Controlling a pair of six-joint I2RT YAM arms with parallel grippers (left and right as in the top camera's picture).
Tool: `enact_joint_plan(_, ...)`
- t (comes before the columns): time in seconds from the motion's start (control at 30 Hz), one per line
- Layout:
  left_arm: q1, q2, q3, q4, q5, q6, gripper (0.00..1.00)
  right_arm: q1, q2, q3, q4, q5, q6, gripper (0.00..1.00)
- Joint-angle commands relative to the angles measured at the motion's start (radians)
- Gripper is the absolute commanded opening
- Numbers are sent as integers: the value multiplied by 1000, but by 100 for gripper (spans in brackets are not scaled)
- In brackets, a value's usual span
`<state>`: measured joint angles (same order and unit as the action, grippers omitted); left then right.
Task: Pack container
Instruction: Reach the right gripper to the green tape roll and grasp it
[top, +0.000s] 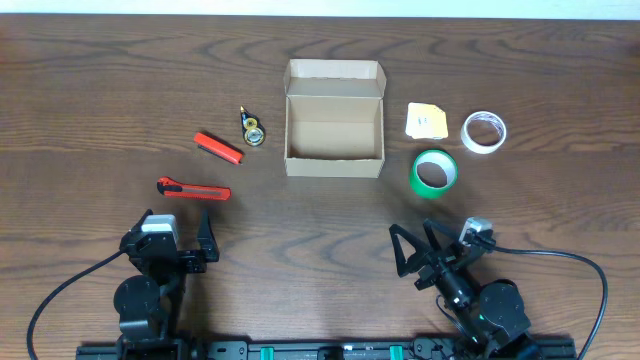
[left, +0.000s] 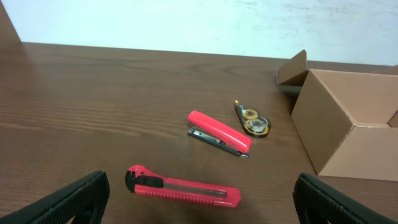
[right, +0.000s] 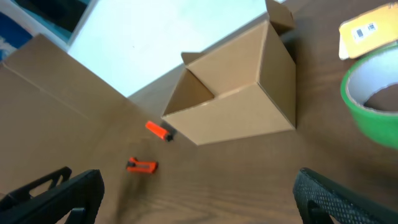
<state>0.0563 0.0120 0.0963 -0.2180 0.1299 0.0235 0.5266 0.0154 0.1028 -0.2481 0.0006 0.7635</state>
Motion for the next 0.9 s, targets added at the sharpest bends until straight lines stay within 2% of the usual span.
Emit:
enact_joint_plan(0.0, 4, -7, -28, -5, -7, 7, 95, -25, 38, 11, 32, 29, -37, 99)
enact_joint_plan(0.13, 4, -7, -28, -5, -7, 7, 95, -79, 151, 111, 31, 25, -143, 99)
enact_joint_plan(0.23, 4, -7, -28, -5, -7, 7, 95, -130, 293, 250, -13, 26, -258, 99)
enact_joint_plan(0.43, 4, -7, -28, -5, -7, 7, 95, -240, 619, 574, -258, 29, -451, 99)
enact_joint_plan(0.63, 4, -7, -28, -5, -7, 7, 95, -337, 890, 766, -406, 56, -512, 99)
enact_joint_plan(0.87, 4, -7, -28, -5, -7, 7, 95, -457, 1211, 800, -431, 55, -499, 99)
